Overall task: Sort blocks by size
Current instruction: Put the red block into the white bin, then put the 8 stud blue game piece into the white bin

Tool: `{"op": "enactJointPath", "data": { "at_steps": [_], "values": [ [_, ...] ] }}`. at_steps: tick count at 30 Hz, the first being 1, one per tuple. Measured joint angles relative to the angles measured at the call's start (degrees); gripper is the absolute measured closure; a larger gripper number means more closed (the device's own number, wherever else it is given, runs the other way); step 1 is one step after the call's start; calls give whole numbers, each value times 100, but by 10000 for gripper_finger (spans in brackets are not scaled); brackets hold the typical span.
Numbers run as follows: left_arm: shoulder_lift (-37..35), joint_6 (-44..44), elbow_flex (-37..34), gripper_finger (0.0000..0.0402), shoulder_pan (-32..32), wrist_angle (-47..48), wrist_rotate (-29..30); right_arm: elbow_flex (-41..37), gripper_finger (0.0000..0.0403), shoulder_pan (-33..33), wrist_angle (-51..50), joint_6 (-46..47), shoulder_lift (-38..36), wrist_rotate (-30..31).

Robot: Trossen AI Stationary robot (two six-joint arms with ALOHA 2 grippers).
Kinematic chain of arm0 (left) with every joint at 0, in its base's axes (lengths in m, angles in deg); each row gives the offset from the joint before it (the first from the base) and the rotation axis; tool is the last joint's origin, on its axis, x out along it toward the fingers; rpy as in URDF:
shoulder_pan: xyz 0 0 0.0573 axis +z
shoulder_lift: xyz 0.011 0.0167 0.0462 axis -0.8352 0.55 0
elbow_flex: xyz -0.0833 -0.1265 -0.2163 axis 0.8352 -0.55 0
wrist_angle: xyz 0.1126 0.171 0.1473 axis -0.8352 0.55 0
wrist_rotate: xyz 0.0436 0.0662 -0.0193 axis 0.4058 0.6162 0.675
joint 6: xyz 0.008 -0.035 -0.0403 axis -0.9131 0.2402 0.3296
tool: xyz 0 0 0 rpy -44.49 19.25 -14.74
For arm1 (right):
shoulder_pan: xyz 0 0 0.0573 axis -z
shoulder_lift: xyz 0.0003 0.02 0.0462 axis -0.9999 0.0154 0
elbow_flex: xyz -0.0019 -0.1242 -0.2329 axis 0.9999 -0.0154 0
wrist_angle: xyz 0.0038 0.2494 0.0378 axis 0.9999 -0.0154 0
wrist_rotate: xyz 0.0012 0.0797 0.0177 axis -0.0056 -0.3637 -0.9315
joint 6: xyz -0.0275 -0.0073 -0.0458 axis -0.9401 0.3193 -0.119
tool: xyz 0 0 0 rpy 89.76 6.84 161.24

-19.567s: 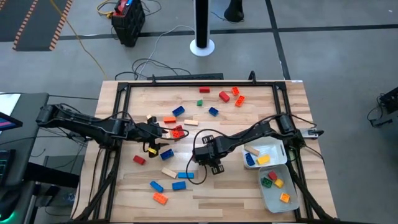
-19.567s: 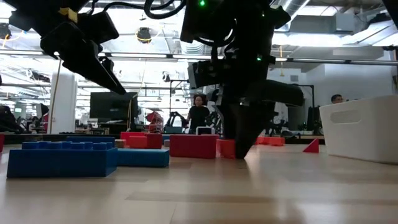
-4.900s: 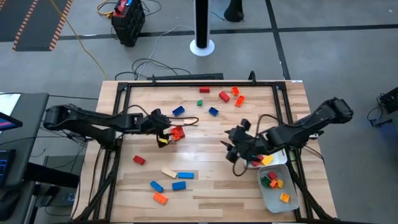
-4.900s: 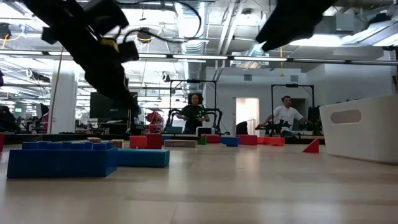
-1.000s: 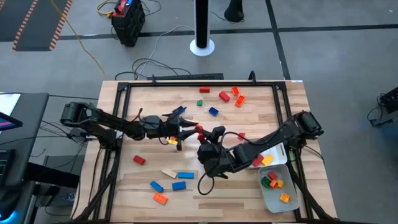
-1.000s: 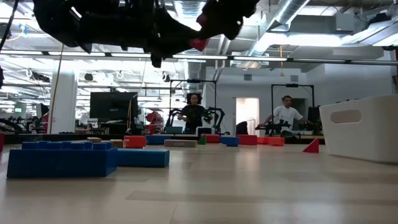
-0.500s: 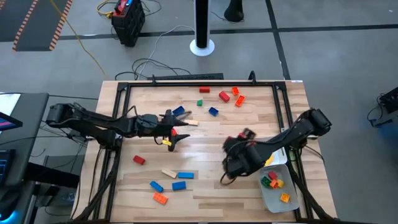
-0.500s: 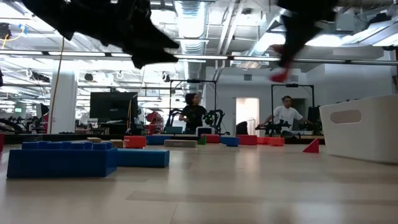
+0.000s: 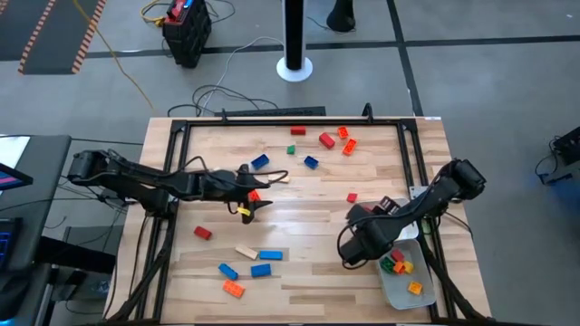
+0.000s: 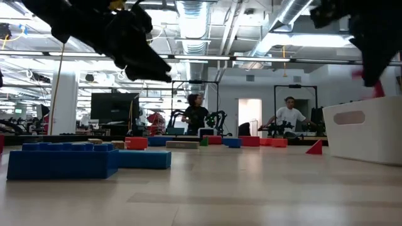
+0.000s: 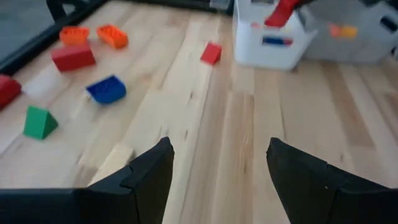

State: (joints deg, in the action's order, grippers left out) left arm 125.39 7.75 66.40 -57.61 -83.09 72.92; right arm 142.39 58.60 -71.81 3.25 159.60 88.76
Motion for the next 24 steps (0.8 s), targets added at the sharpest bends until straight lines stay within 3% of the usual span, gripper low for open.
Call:
{"op": "enactJointPath", "data": {
  "at_steps": [7,9,12,15,21,24],
  "values": [
    [0,-157,0,157,71,948,9,122,136,-20,-73,-54,9,-276],
    [0,-135,0,157,160,1215,152,252,135,-20,-86,-56,7,49],
    [0,-143,0,157,350,1546,630,344,134,-95,146,-160,7,1151],
    [0,-162,0,157,673,1680,737,316,134,-39,811,-722,7,1906],
    [0,-351,0,157,1393,1584,726,97,142,380,2768,-2434,7,1959],
    [0,-415,0,157,1833,1444,403,-58,149,613,3540,-3196,7,1959]
  ]
}}
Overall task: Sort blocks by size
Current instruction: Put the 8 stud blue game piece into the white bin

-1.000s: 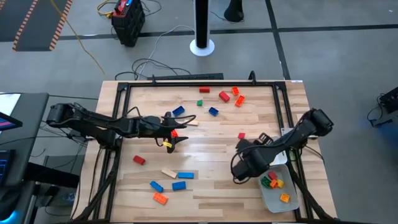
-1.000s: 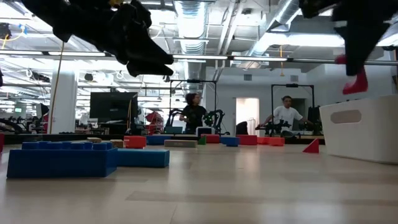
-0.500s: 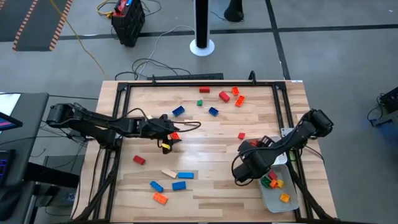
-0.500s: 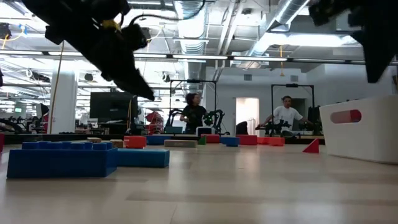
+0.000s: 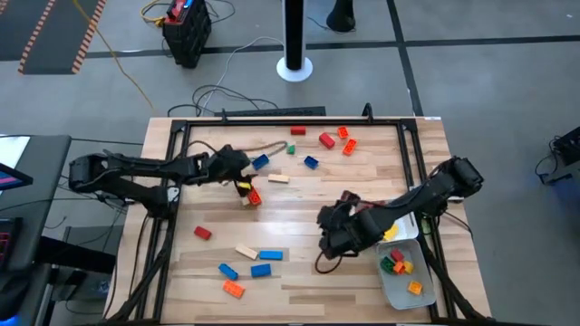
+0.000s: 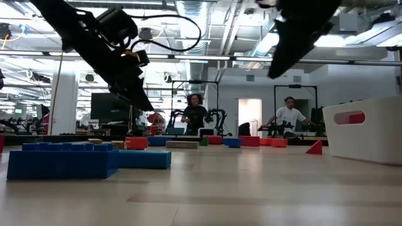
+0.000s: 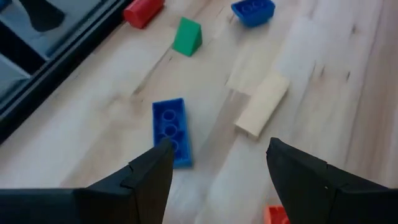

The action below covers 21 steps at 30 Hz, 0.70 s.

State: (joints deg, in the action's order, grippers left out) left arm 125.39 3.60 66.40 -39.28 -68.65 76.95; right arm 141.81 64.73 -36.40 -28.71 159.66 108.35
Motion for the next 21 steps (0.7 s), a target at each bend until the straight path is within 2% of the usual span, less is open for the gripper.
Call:
{"op": "enactJointPath", "data": {
  "at_steps": [4,8,12,21],
  "values": [
    [154,46,0,157,538,-262,-777,-370,156,358,1288,-914,0,-93],
    [590,8,33,157,851,-491,-1065,-711,161,657,2388,-1669,0,-430],
    [1261,-155,311,157,957,-488,-1032,-915,164,810,2926,-2051,1,-462],
    [2241,-543,879,157,1149,-530,-700,-950,164,829,2973,-2201,0,-463]
  ]
}}
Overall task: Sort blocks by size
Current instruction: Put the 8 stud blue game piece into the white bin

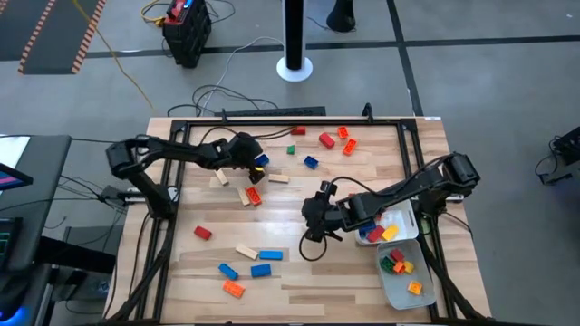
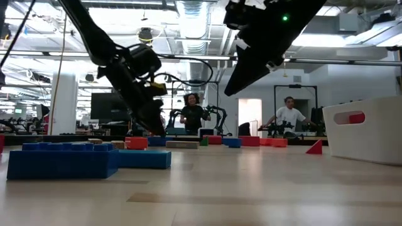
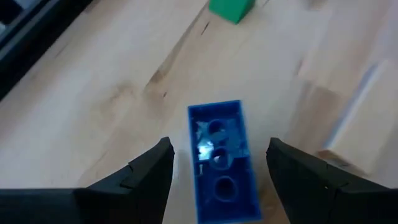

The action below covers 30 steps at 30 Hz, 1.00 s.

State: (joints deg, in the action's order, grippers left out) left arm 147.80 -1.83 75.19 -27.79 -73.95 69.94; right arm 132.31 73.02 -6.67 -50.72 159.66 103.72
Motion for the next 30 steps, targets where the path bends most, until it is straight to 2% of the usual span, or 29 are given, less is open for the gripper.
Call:
{"op": "enactJointPath", "data": {
  "at_steps": [8,10,15,20,25,30],
  "values": [
    [380,-134,50,165,89,-8,-6,2,164,-51,-23,20,0,4],
    [384,-237,50,187,57,-10,-17,2,164,-64,-26,62,0,2],
    [345,-535,48,275,25,-27,5,5,164,-81,-127,152,0,5],
    [345,-662,48,274,13,-53,-86,7,164,-191,-1077,766,-190,25],
    [267,-673,42,274,-244,-388,-509,7,164,-502,-1744,1346,-559,697],
    [98,-943,157,274,-770,-420,-604,14,164,-827,-1518,759,-541,1522]
  ]
}}
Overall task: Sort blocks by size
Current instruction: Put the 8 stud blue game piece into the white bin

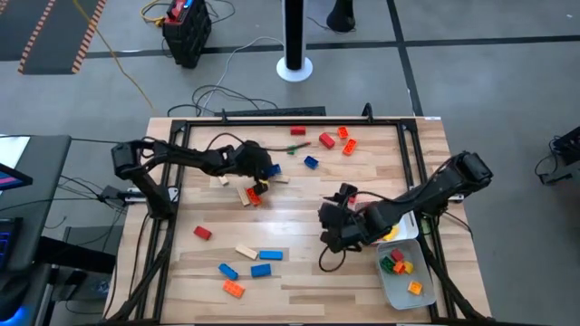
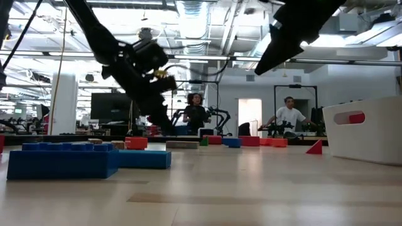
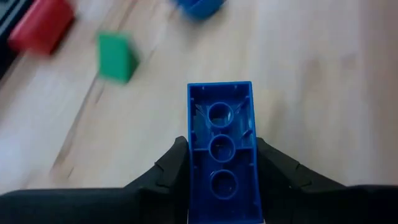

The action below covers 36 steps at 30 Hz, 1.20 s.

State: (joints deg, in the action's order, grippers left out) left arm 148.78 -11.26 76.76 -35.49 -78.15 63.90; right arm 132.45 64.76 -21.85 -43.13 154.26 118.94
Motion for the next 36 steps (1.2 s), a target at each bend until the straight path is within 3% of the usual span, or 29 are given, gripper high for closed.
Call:
{"op": "enactJointPath", "data": {
  "at_steps": [7,15,22,36],
  "values": [
    [-157,244,368,274,-767,11,-406,-3,163,-96,445,-835,375,94],
    [-95,720,766,274,-1331,-3,-1458,-3,162,-65,1682,-3306,632,1],
    [-95,1091,831,274,-1549,-83,-1666,4,162,-137,2503,-5115,632,-5],
    [-95,1590,831,274,-1903,-389,-1947,4,162,-58,2844,-6236,630,-36]
  ]
}}
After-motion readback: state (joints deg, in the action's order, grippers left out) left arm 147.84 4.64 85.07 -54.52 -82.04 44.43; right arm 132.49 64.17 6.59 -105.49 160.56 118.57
